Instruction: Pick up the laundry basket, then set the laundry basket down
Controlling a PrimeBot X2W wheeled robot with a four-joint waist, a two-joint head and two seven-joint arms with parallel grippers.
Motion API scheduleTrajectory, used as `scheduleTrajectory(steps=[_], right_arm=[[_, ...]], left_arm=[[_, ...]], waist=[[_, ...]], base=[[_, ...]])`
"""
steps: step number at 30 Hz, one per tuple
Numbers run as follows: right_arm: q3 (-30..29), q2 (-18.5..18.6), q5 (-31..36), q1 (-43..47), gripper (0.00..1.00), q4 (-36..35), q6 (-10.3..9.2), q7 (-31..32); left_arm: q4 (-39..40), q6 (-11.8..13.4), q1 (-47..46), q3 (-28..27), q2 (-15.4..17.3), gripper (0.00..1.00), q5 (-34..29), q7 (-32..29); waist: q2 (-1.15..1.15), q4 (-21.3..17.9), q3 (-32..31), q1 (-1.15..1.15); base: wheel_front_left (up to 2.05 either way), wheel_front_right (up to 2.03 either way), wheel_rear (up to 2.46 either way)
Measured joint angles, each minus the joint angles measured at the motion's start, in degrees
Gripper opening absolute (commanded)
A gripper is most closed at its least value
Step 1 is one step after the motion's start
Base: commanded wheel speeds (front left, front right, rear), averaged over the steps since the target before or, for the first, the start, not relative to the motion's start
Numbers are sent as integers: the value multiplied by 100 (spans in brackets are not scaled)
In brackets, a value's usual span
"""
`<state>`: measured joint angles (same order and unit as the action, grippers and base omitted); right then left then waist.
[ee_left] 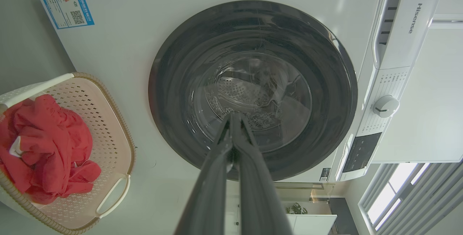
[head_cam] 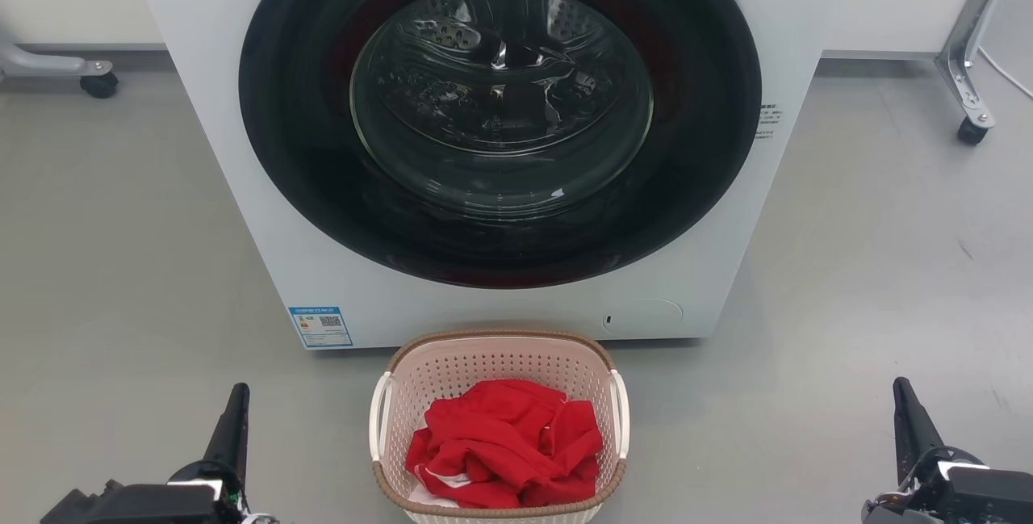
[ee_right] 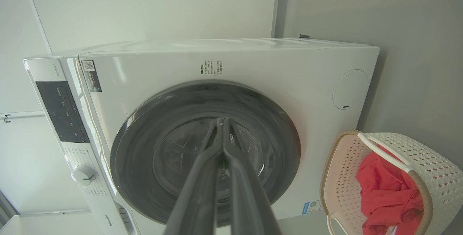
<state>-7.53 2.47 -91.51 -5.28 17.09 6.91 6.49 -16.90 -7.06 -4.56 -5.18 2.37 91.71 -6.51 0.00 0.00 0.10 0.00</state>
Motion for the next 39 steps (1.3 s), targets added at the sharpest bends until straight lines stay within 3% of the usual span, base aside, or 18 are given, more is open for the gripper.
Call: scheduleTrajectory(steps=[39], right_arm=[[0,0,-1,0,0,-1,0,0]], left_arm=[[-2,-1,0,0,0,0,0,0]], waist=[[0,0,0,0]], base=[[0,0,0]])
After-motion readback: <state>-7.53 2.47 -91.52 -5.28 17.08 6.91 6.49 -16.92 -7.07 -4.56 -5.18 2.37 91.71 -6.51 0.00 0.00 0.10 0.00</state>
